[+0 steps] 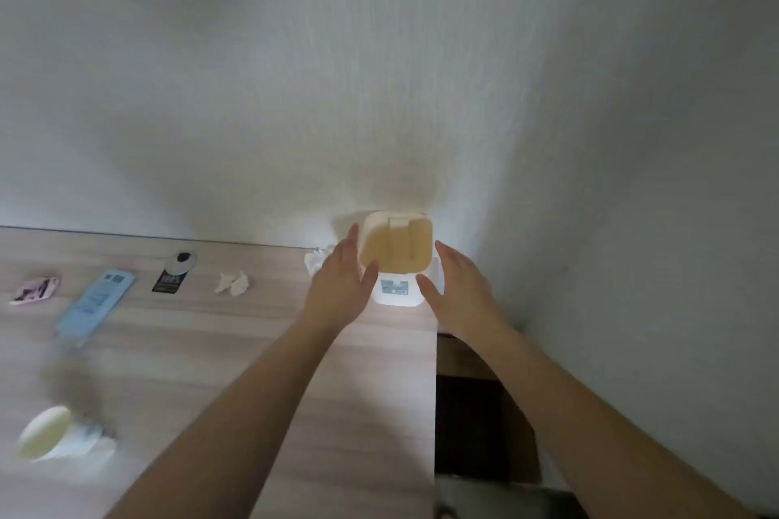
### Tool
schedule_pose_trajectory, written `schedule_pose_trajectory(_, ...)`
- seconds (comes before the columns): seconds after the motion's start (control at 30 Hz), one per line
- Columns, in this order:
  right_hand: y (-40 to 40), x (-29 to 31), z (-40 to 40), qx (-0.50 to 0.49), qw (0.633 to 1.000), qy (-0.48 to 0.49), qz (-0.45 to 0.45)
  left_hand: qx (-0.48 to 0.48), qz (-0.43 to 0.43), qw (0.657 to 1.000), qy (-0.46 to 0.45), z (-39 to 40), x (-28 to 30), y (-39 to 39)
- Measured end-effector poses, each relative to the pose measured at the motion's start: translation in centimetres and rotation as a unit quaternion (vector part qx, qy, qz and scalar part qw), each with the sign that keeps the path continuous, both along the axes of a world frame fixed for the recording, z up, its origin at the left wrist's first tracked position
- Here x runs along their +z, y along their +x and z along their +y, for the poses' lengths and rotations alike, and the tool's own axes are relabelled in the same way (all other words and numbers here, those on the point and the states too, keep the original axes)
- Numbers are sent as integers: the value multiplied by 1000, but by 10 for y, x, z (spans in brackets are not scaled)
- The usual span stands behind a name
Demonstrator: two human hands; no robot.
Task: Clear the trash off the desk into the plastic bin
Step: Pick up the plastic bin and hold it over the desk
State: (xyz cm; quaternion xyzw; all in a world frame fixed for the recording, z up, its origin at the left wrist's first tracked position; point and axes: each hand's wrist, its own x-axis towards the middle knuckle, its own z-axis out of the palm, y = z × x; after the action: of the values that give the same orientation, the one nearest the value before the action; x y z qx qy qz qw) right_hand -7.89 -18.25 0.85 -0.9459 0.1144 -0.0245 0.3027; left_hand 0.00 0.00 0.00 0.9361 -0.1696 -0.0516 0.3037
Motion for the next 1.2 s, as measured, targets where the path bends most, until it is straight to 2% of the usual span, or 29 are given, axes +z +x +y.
schedule_pose_trajectory(0.07, 15, -7, -5, -44, 992, 107, 48, 63, 76, 993, -68, -9, -4, 13)
schedule_pose_trajectory(0.13, 28, -11, -9, -83, 965, 221, 109, 140, 180, 964, -138, -17, -7, 26)
schedule_pose_trajectory(0.2, 38, -18, -10, -122, 937, 292, 145, 167, 256, 939, -156, -21, -11, 31)
schedule_pose_trajectory(0.27, 44, -24, -11, -146, 917, 333, 163, 167, 285, 934, -137, -21, -14, 32)
schedule_pose_trajectory(0.4, 50, -33, -6, -155, 891, 388, 179, 223, 364, 862, -272, -24, -14, 30)
schedule_pose_trajectory(0.5, 51, -40, -3, -147, 884, 414, 161, 233, 358, 860, -279, -22, -12, 31)
schedule_pose_trajectory(0.6, 49, -45, -4, -169, 872, 437, 144, 208, 331, 889, -237, -21, -7, 23)
schedule_pose_trajectory(0.7, 40, -48, -2, -181, 885, 414, 114, 204, 335, 894, -215, -13, -12, 8)
schedule_pose_trajectory(0.83, 30, -57, -2, -175, 904, 381, 79, 163, 255, 947, -110, -1, -22, -1)
schedule_pose_trajectory(0.9, 28, -57, -3, -178, 905, 379, 75, 188, 253, 939, -139, 4, -22, -2)
schedule_pose_trajectory(1.07, 22, -53, -7, -163, 905, 383, 85, 265, 281, 891, -240, 20, -24, -3)
schedule_pose_trajectory(1.2, 17, -49, -9, -112, 920, 362, 101, 260, 282, 891, -244, 26, -22, -9)
